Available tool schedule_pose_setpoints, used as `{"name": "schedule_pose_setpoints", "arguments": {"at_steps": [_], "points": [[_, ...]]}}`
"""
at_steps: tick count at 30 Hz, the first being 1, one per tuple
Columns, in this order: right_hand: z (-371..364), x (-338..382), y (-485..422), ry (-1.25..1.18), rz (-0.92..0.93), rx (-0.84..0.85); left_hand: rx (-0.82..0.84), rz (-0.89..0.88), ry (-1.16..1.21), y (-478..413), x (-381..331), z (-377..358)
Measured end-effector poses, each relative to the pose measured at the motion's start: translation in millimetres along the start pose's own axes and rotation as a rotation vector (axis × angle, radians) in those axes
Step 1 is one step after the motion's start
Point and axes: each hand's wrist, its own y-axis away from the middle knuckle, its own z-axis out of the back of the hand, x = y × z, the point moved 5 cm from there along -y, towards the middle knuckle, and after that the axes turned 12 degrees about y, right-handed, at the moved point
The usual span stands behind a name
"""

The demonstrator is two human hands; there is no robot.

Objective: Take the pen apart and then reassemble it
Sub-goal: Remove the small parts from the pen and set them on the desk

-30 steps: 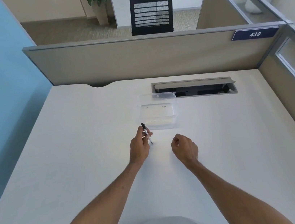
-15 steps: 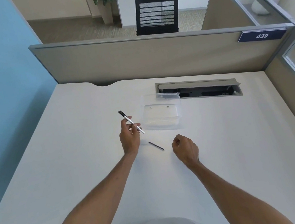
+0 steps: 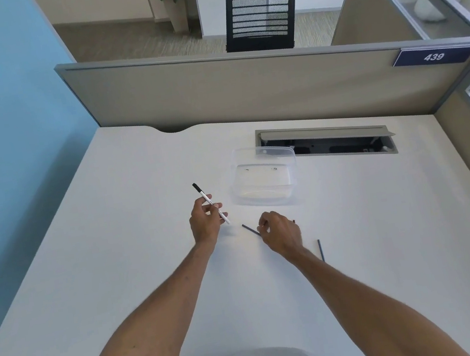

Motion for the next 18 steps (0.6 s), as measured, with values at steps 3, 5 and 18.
{"name": "schedule_pose_setpoints", "arguments": {"at_steps": [3, 5, 18], "points": [[-2.6, 12.8, -7.3, 0.048, 0.045, 0.012, 0.044, 0.064, -0.010, -5.9, 2.0, 3.6], [-5.0, 20.1, -11.1, 0.076, 0.056, 0.030, 0.062, 0.095, -0.008, -8.8, 2.7, 4.3], [-4.1, 26.6, -23.2, 0.047, -0.022, 0.070, 0.082, 0.175, 0.008, -27.1, 1.5, -4.2]]}}
